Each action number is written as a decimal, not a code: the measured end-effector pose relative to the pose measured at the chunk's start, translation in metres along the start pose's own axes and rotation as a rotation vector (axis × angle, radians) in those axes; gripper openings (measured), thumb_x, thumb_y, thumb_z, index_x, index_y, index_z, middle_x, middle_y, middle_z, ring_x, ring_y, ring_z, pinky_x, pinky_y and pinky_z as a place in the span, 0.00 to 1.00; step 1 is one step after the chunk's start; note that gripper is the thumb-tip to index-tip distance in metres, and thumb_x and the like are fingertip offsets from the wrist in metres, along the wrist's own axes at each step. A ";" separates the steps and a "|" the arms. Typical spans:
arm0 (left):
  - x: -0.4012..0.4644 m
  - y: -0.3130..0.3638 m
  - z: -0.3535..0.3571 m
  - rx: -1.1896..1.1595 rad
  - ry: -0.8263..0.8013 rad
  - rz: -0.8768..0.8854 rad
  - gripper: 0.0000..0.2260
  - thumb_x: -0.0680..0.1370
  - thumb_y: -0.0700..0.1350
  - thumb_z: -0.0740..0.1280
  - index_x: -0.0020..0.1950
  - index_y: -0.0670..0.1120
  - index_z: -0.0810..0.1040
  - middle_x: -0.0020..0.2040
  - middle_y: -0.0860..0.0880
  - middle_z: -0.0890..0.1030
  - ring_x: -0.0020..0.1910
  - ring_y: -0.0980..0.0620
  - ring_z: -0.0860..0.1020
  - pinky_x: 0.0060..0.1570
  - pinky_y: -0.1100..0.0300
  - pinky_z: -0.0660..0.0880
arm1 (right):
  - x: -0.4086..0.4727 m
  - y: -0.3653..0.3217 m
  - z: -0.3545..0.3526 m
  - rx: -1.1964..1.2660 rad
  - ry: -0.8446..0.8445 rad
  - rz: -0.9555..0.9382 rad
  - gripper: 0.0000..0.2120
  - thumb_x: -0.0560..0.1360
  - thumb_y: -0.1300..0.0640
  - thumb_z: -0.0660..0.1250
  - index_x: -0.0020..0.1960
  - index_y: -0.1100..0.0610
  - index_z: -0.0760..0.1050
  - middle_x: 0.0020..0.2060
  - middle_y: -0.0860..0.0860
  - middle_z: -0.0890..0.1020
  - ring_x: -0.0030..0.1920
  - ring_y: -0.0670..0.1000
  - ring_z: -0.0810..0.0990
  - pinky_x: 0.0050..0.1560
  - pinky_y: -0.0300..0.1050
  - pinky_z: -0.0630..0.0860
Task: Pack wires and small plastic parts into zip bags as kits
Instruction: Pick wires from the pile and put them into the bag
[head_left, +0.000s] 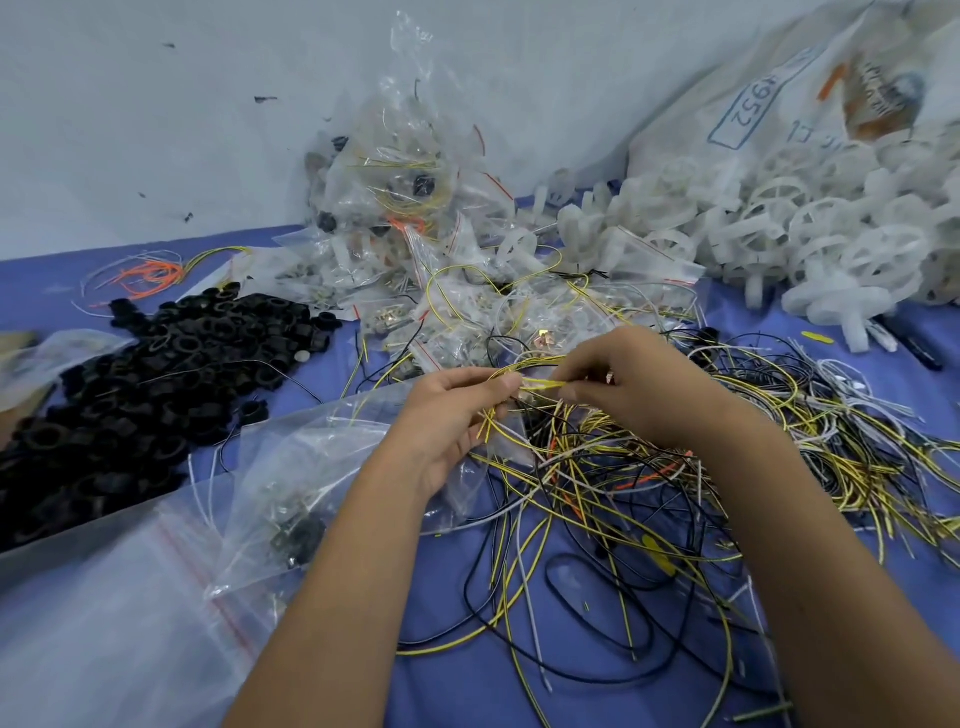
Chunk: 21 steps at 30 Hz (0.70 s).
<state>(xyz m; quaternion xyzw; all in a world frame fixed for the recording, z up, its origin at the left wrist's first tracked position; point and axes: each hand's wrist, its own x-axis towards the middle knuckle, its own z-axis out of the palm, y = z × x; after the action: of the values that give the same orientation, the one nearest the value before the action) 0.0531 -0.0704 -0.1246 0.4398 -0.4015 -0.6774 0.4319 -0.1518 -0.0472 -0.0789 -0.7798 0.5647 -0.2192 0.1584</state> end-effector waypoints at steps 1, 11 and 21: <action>0.000 0.000 0.000 0.004 0.003 0.002 0.09 0.74 0.40 0.77 0.52 0.41 0.83 0.38 0.49 0.86 0.31 0.57 0.81 0.28 0.65 0.76 | 0.000 0.000 -0.001 0.014 0.061 -0.013 0.04 0.78 0.58 0.71 0.48 0.52 0.85 0.37 0.46 0.85 0.38 0.44 0.81 0.40 0.43 0.74; -0.003 0.000 0.005 -0.026 -0.033 0.200 0.19 0.71 0.63 0.72 0.51 0.51 0.87 0.44 0.51 0.86 0.37 0.52 0.80 0.33 0.58 0.80 | -0.006 -0.004 -0.012 0.103 0.434 -0.065 0.07 0.80 0.61 0.67 0.46 0.58 0.83 0.30 0.40 0.76 0.32 0.37 0.74 0.32 0.29 0.63; -0.015 -0.001 0.015 0.133 -0.179 0.208 0.19 0.74 0.68 0.67 0.49 0.55 0.86 0.52 0.49 0.86 0.41 0.54 0.80 0.33 0.62 0.74 | -0.003 -0.013 -0.015 0.148 0.260 -0.039 0.10 0.81 0.58 0.66 0.43 0.53 0.84 0.24 0.39 0.74 0.25 0.43 0.68 0.29 0.33 0.62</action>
<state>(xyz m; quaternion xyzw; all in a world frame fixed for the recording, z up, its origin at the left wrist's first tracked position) 0.0430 -0.0534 -0.1171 0.3612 -0.5259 -0.6373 0.4322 -0.1499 -0.0405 -0.0600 -0.7419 0.5473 -0.3626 0.1366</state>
